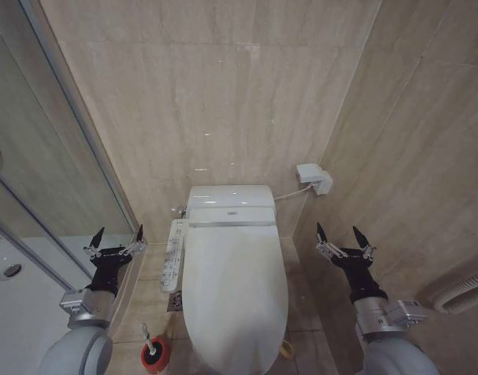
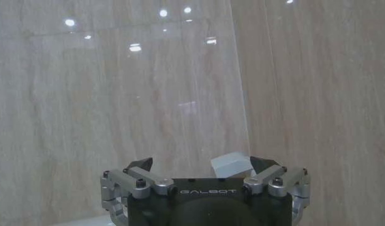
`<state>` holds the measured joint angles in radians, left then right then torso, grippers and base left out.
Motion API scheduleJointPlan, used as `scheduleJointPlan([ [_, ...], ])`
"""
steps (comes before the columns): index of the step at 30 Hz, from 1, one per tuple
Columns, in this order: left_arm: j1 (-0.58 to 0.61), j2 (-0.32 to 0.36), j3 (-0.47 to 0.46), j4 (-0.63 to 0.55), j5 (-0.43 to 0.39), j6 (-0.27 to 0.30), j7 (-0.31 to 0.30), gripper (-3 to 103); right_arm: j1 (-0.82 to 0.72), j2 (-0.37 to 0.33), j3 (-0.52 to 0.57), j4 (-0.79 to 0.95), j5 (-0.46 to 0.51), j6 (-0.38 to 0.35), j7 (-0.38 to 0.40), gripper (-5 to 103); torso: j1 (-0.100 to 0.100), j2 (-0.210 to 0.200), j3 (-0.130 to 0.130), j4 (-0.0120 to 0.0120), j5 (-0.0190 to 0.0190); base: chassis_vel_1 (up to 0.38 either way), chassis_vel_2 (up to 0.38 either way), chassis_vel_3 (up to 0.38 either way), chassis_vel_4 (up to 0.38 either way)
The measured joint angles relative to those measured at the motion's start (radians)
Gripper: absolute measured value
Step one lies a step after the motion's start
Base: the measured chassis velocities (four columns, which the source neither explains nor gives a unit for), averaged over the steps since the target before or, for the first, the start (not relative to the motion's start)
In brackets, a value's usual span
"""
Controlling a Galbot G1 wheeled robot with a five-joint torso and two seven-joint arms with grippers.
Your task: Open the toilet lid, clean the toilet bowl with a toilet brush, close the toilet lid, and flush.
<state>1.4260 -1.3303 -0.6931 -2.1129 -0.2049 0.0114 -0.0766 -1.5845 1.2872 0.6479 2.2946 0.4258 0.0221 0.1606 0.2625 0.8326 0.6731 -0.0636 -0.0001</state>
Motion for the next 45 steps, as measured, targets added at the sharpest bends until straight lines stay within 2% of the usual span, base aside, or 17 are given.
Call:
scheduleJointPlan([
  [2,0.002,-0.003,0.002,0.024,0.011,-0.025,0.002,100,0.000,0.000,0.000,0.000,0.000,0.000,0.000,100,0.000,0.000,0.000,0.0000,0.0000,0.000,0.000,0.000,0.000],
  [16,0.001,-0.014,0.011,0.056,0.013,-0.068,0.001,100,0.000,0.000,0.000,0.000,0.000,0.000,0.000,100,0.000,0.000,0.000,-0.0001,0.0002,0.000,0.000,0.000,0.000],
  [21,-0.001,-0.025,0.023,0.119,-0.019,-0.102,-0.021,100,0.000,0.000,0.000,0.000,0.000,0.000,0.000,100,0.000,0.000,0.000,-0.0002,0.0000,0.000,0.000,0.000,0.000],
  [31,-0.001,-0.031,0.029,0.143,-0.028,-0.105,-0.035,98,0.000,0.000,0.000,0.000,0.000,0.000,0.000,100,0.000,0.000,0.000,-0.0001,0.0001,0.000,0.000,0.000,0.000],
  [45,-0.003,-0.029,0.022,0.134,-0.022,-0.116,-0.019,100,0.000,0.000,0.000,0.000,0.000,0.000,0.000,100,0.000,0.000,0.000,0.0001,0.0002,-0.036,0.038,0.039,-0.038],
])
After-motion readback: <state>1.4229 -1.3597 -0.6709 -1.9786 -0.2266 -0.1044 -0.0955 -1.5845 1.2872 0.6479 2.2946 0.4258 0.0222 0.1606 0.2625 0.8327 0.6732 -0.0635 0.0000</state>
